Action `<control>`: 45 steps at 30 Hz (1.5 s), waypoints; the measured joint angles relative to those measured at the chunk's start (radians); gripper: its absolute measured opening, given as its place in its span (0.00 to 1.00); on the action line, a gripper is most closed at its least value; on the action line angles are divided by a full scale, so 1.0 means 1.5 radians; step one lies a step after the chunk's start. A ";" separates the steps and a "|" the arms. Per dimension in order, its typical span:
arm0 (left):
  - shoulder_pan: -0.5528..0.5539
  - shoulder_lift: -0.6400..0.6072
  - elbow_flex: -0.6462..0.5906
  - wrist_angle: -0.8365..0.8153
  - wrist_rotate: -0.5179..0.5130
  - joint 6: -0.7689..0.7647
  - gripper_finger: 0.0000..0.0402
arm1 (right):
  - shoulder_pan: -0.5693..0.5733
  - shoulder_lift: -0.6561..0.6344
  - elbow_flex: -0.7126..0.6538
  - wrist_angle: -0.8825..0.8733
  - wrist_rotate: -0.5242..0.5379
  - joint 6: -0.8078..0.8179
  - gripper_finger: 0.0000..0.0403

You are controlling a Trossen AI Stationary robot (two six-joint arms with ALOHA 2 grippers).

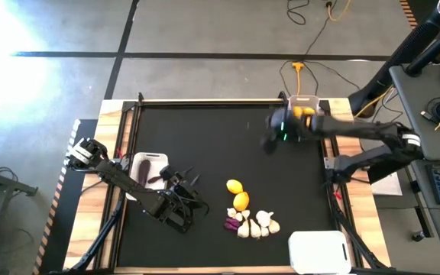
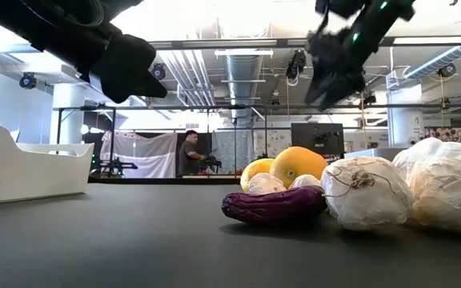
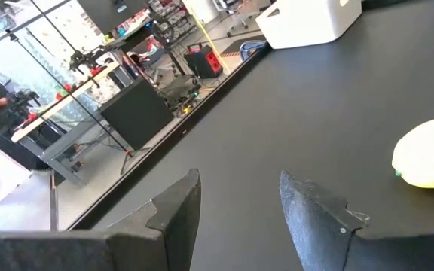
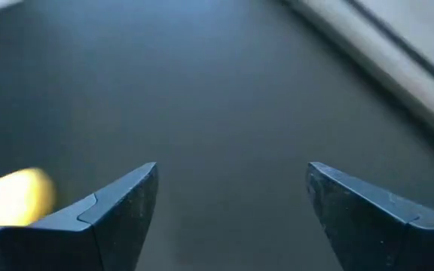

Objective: Sort produce into baskets
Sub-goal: Put the lemon into the gray bin

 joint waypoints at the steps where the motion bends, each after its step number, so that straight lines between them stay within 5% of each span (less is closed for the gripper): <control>1: 0.000 0.000 0.000 0.000 0.000 0.000 0.41 | 0.046 0.003 -0.010 0.024 0.000 0.011 0.80; 6: 0.000 0.000 0.000 0.001 -0.002 0.000 0.41 | 0.194 0.072 -0.024 0.106 0.012 0.091 0.78; 12: 0.000 0.000 0.000 0.002 -0.003 0.000 0.41 | 0.262 0.198 0.039 0.124 0.012 0.195 0.75; 23: 0.000 0.000 0.000 0.000 0.003 0.000 0.41 | 0.269 0.390 0.212 0.006 -0.011 0.217 0.77; 32: 0.000 0.000 0.000 -0.003 0.005 0.000 0.41 | 0.269 0.461 0.250 -0.014 -0.046 0.220 0.74; 45: 0.000 0.000 0.000 -0.003 0.007 0.000 0.41 | 0.269 0.470 0.250 -0.012 -0.045 0.225 0.53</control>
